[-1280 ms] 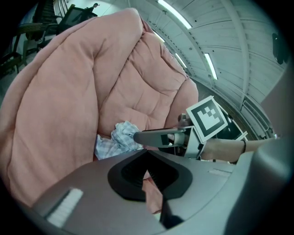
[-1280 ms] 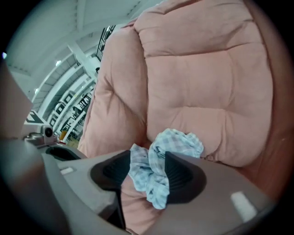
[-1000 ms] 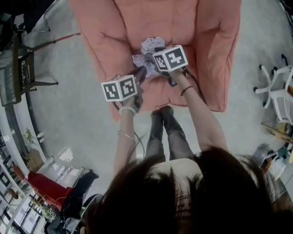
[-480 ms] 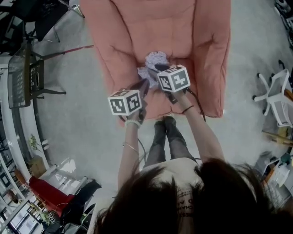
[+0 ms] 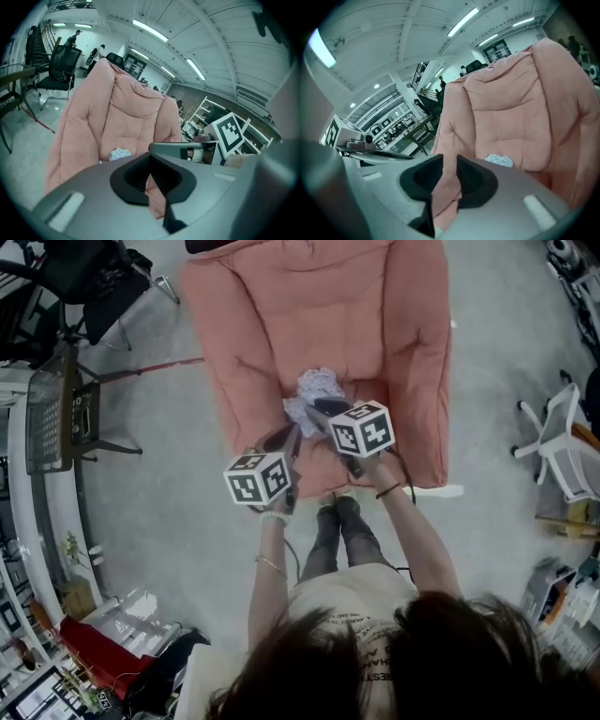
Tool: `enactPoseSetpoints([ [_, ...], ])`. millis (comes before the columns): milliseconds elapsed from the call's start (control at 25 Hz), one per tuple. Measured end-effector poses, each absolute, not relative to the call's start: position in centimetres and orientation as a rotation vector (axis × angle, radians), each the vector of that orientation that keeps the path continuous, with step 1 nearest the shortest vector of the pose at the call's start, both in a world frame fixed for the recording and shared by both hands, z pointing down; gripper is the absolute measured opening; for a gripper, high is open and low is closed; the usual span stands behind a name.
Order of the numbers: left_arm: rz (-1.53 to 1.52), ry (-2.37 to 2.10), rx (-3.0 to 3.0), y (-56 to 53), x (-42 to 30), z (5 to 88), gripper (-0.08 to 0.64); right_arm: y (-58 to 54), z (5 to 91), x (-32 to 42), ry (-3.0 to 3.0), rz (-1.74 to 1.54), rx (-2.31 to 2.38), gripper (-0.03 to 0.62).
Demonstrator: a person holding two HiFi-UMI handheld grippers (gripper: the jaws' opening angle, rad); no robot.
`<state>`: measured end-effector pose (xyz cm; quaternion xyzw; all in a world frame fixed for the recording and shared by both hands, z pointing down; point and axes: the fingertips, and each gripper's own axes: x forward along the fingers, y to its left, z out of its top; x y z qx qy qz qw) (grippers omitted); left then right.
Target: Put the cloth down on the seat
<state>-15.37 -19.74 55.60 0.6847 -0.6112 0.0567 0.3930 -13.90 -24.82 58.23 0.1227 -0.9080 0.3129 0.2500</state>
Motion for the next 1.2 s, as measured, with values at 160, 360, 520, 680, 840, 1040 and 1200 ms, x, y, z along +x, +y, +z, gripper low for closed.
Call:
enactPoseSetpoints([
  [160, 0.103, -1.586, 1.777, -19.4, -14.7, 53.2, -0.002, -23.7, 56.2, -13.2, -2.508, 0.887, 0.320, 0.081],
  [360, 0.053, -1.632, 1.826, -19.1, -14.1, 50.5, -0.002, -23.1, 53.7, -12.7, -2.564, 0.917, 0.332, 0.049],
  [520, 0.029, -1.648, 1.856, -18.6, -13.9, 49.0, -0.002, -22.6, 51.7, -12.2, -2.606, 0.933, 0.345, 0.031],
  [680, 0.017, -1.657, 1.892, -18.2, -13.8, 47.5, -0.002, -22.1, 49.8, -11.8, -2.646, 0.931, 0.356, 0.018],
  [840, 0.000, -1.667, 1.926, -17.8, -13.4, 46.0, -0.002, -21.4, 47.8, -11.5, -2.685, 0.910, 0.349, 0.006],
  [1040, -0.007, -1.662, 1.978, -17.3, -12.6, 44.6, -0.002, -20.6, 45.7, -10.8, -2.738, 0.887, 0.324, 0.003],
  [1200, 0.002, -1.662, 2.024, -16.8, -12.2, 43.6, -0.002, -20.0, 44.4, -10.5, -2.782, 0.887, 0.290, 0.003],
])
